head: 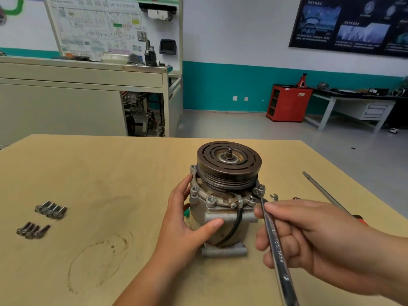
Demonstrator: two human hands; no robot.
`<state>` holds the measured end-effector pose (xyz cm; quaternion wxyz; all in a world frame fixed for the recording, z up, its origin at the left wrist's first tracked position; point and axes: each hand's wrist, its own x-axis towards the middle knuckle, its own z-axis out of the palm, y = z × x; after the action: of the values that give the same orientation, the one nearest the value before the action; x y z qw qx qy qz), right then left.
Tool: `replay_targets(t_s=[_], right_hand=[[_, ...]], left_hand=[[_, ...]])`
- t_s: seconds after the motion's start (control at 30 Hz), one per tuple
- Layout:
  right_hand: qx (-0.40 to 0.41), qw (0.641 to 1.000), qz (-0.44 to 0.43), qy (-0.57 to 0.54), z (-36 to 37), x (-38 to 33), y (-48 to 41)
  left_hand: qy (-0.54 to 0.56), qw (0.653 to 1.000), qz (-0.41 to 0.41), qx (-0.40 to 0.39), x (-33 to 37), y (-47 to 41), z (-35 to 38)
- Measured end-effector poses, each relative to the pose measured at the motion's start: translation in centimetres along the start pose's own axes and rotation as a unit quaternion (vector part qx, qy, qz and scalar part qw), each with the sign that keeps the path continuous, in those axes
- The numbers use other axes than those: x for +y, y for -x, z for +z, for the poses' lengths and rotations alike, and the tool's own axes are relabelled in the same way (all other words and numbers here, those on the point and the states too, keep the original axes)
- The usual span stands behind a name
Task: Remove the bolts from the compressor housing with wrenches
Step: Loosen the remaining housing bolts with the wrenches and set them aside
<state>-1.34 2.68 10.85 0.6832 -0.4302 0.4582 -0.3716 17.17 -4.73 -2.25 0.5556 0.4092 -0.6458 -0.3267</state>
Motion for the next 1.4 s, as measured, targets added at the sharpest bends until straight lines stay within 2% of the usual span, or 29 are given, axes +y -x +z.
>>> replay_targets(t_s=[0.17,0.3,0.37,0.43,0.57,0.63,0.7,0.8,0.87,0.97,1.03,1.1,1.17,1.27,1.4], right_hand=[[-0.008,0.998,0.036,0.055,0.0,-0.3,-0.5],[-0.036,0.975,0.088,0.198,-1.7,-1.5,-0.9],[-0.05,0.939,0.121,0.319,-2.9,-3.1,-0.9],[-0.046,0.878,0.128,0.458,-4.1,-5.0,-1.1],[0.011,0.765,0.04,0.643,-6.2,-7.1,-3.4],[0.026,0.733,-0.03,0.679,-6.8,-6.9,-4.9],[0.008,0.72,-0.062,0.691,-7.2,-7.0,-5.8],[-0.019,0.73,-0.041,0.682,-8.3,-8.2,-5.2],[-0.036,0.757,-0.01,0.652,-9.4,-8.7,-4.1],[-0.062,0.847,0.029,0.527,-9.9,-7.7,-2.4],[-0.063,0.914,0.041,0.398,-9.3,-5.8,-1.7],[-0.043,0.963,0.045,0.263,-7.7,-3.7,-1.0],[-0.028,0.985,0.055,0.164,-5.4,-2.1,-0.3],[-0.027,0.997,0.052,0.049,-2.6,-1.3,0.4],[-0.053,0.997,0.039,0.031,-0.4,-1.3,0.2]], left_hand=[[0.0,1.0,-0.004,0.001,0.1,0.1,0.0],[-0.003,1.0,0.007,0.001,-0.1,0.0,0.0],[-0.003,1.0,0.008,0.001,-0.3,0.0,0.0],[-0.002,1.0,0.011,0.001,-0.3,0.0,0.0],[0.003,1.0,0.012,0.0,-0.5,0.0,0.0],[0.004,1.0,0.01,-0.001,-0.5,0.0,0.0],[0.004,1.0,0.008,-0.002,-0.5,0.0,0.0],[0.004,1.0,0.006,-0.001,-0.6,0.0,-0.1],[0.005,1.0,0.005,0.0,-0.5,0.0,-0.1],[0.006,1.0,0.006,0.001,-0.5,0.0,-0.1],[0.008,1.0,0.007,0.002,-0.4,0.0,-0.1],[0.01,1.0,0.007,0.001,-0.4,-0.1,-0.1],[0.01,1.0,0.007,0.001,-0.4,0.0,-0.1],[0.007,1.0,0.007,0.0,-0.4,0.0,-0.1],[0.01,1.0,0.011,-0.001,-0.4,-0.1,-0.1]])
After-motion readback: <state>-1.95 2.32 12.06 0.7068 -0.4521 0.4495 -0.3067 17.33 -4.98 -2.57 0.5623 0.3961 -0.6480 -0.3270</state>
